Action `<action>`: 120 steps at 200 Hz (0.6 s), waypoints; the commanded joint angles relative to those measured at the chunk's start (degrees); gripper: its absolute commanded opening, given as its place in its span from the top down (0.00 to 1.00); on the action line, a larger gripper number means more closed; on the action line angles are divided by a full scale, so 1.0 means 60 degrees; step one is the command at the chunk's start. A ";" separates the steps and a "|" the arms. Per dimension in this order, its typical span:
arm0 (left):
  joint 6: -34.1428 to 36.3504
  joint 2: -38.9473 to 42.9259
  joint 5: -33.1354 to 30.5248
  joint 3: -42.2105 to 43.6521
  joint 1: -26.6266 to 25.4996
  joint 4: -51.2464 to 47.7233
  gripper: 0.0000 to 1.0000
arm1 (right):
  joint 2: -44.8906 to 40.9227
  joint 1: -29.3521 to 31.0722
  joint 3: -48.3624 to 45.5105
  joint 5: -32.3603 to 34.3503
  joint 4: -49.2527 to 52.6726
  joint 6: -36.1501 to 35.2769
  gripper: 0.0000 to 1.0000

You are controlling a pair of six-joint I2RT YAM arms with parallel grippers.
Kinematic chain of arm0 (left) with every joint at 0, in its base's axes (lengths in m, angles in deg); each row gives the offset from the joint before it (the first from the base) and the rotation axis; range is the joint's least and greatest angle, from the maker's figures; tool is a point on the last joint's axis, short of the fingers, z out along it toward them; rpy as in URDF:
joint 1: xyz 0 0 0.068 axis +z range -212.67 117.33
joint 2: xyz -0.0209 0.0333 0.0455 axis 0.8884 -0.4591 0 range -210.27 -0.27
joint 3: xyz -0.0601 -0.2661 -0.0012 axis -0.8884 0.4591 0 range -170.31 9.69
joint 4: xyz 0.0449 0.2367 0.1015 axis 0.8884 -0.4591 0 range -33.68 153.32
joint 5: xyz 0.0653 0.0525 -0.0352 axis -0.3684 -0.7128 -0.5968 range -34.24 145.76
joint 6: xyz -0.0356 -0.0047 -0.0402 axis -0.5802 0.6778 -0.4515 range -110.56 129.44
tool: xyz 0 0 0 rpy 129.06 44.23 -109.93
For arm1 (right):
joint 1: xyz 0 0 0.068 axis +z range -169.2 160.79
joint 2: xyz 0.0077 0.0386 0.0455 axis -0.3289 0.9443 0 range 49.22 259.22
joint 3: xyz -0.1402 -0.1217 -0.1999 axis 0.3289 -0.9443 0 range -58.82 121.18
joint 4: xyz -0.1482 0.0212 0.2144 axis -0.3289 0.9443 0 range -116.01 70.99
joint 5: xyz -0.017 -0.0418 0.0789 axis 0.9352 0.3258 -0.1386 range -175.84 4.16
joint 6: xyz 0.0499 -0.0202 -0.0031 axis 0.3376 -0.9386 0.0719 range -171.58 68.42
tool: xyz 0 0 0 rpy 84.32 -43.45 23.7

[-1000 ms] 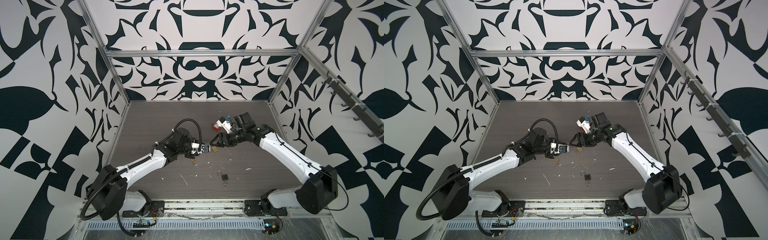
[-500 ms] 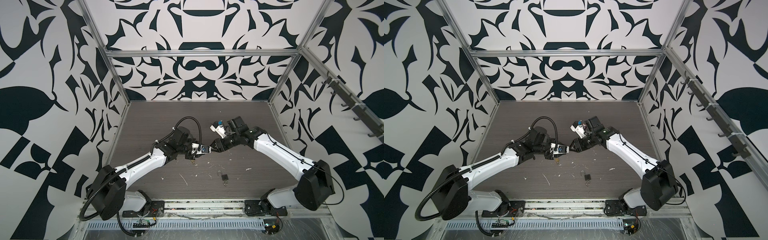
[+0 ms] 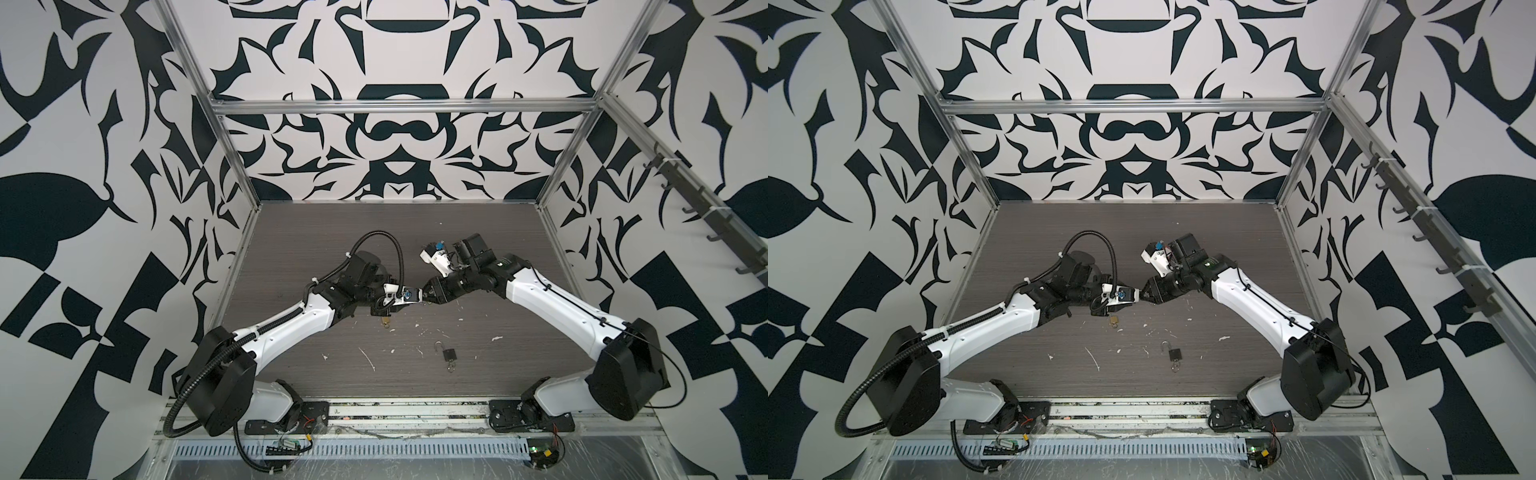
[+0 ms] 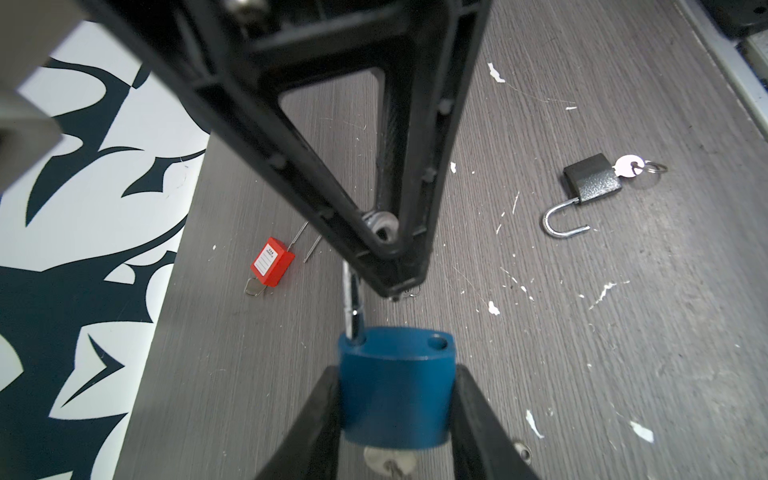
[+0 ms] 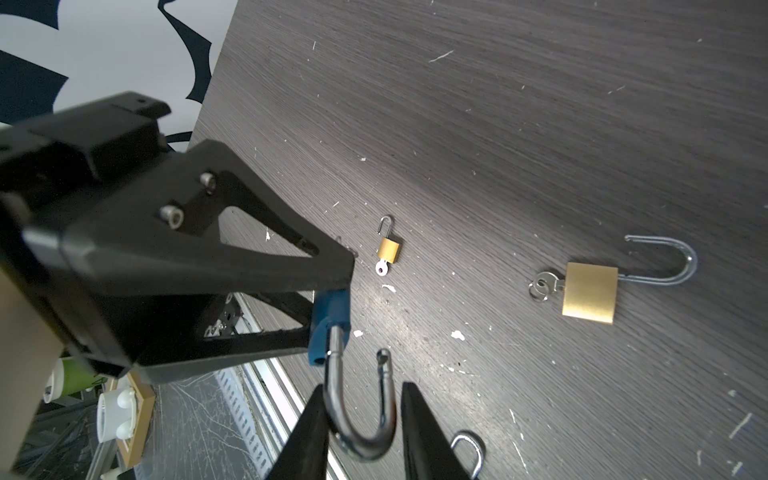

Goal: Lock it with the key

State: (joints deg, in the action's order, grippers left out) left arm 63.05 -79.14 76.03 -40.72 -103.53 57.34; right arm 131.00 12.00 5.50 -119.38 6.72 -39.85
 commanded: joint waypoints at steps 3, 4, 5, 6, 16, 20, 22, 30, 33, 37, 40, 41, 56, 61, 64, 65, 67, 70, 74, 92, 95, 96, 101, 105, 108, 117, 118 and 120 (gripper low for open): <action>0.0070 -0.0038 0.0123 -0.0254 0.0043 -0.0015 1.00 | -0.0330 0.0011 0.0135 0.0185 -0.0167 0.0006 0.77; 0.0072 -0.0038 0.0115 -0.0255 0.0043 -0.0015 1.00 | -0.0322 0.0013 0.0143 0.0185 -0.0160 0.0007 0.77; 0.0074 -0.0038 0.0119 -0.0248 0.0050 -0.0007 1.00 | -0.0318 0.0014 0.0146 0.0185 -0.0156 0.0008 0.78; 0.0067 -0.0038 0.0121 -0.0244 0.0054 -0.0003 1.00 | -0.0316 0.0014 0.0148 0.0177 -0.0162 0.0001 0.78; 0.0067 -0.0022 0.0100 -0.0229 0.0057 0.0000 1.00 | -0.0319 0.0011 0.0150 0.0174 -0.0180 0.0029 0.84; 0.0095 -0.0025 0.0092 -0.0220 0.0057 0.0012 1.00 | -0.0314 0.0014 0.0150 0.0170 -0.0182 0.0031 0.86; 0.0091 -0.0031 0.0082 -0.0213 0.0057 0.0022 1.00 | -0.0325 0.0011 0.0150 0.0163 -0.0182 0.0036 0.86; 0.0074 -0.0030 0.0044 -0.0197 0.0057 0.0064 1.00 | -0.0325 0.0015 0.0156 0.0148 -0.0185 0.0073 0.88; 0.0062 -0.0028 0.0028 -0.0186 0.0057 0.0091 1.00 | -0.0305 0.0009 0.0164 0.0142 -0.0193 0.0081 0.89; 0.0036 -0.0032 -0.0015 -0.0182 0.0057 0.0134 1.00 | -0.0301 0.0013 0.0154 0.0117 -0.0205 0.0095 0.90; 0.0013 -0.0027 -0.0034 -0.0175 0.0057 0.0169 1.00 | -0.0300 0.0015 0.0151 0.0096 -0.0221 0.0100 0.91; 0.0007 -0.0025 -0.0044 -0.0171 0.0065 0.0187 1.00 | -0.0300 0.0015 0.0150 0.0089 -0.0223 0.0098 0.92; 0.0007 -0.0038 -0.0167 -0.0124 0.0057 0.0380 1.00 | -0.0277 0.0014 0.0165 0.0016 -0.0256 0.0222 0.96; -0.0018 -0.0046 -0.0256 -0.0091 0.0057 0.0482 1.00 | -0.0265 0.0015 0.0175 -0.0028 -0.0291 0.0262 0.97; -0.0034 -0.0036 -0.0300 -0.0083 0.0061 0.0551 1.00 | -0.0257 0.0015 0.0179 -0.0065 -0.0296 0.0286 0.98; -0.0046 -0.0037 -0.0316 -0.0074 0.0059 0.0576 1.00 | -0.0256 0.0015 0.0179 -0.0080 -0.0297 0.0301 0.98; -0.0054 -0.0045 -0.0354 -0.0067 0.0058 0.0620 1.00 | -0.0256 0.0011 0.0194 -0.0090 -0.0310 0.0327 0.99; -0.0055 -0.0056 -0.0408 -0.0045 0.0057 0.0702 1.00 | -0.0248 0.0007 0.0194 -0.0113 -0.0333 0.0360 1.00; -0.0057 -0.0053 -0.0505 -0.0011 0.0057 0.0810 1.00 | -0.0231 0.0014 0.0208 -0.0133 -0.0348 0.0400 1.00; -0.0006 -0.0024 -0.0930 0.0205 0.0057 0.1390 1.00 | -0.0124 0.0015 0.0286 -0.0350 -0.0475 0.0729 1.00; -0.0001 -0.0024 -0.1005 0.0240 0.0057 0.1525 1.00 | -0.0115 0.0015 0.0308 -0.0388 -0.0462 0.0750 1.00; -0.0007 -0.0024 -0.1035 0.0264 0.0057 0.1561 1.00 | -0.0105 0.0015 0.0317 -0.0394 -0.0461 0.0768 1.00; 0.0011 -0.0024 -0.1169 0.0318 0.0043 0.1771 1.00 | -0.0073 0.0014 0.0331 -0.0461 -0.0478 0.0834 1.00; 0.0019 -0.0027 -0.1280 0.0343 0.0043 0.1882 1.00 | -0.0046 0.0015 0.0353 -0.0522 -0.0507 0.0897 1.00; 0.0029 -0.0024 -0.1326 0.0354 0.0035 0.1959 1.00 | -0.0022 0.0015 0.0366 -0.0556 -0.0534 0.0942 1.00; 0.0060 -0.0033 -0.1498 0.0387 0.0017 0.2151 1.00 | 0.0048 0.0007 0.0384 -0.0678 -0.0596 0.1051 1.00; 0.0060 -0.0028 -0.1508 0.0388 0.0015 0.2174 1.00 | 0.0057 0.0011 0.0384 -0.0693 -0.0601 0.1072 1.00; 0.0056 -0.0025 -0.1552 0.0389 0.0003 0.2206 1.00 | 0.0064 0.0014 0.0384 -0.0758 -0.0646 0.1106 1.00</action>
State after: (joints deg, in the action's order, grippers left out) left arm 63.07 -79.47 71.33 -39.35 -103.66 63.22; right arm 130.98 11.93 5.74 -120.30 3.62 -36.01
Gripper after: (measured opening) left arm 0.389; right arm 0.082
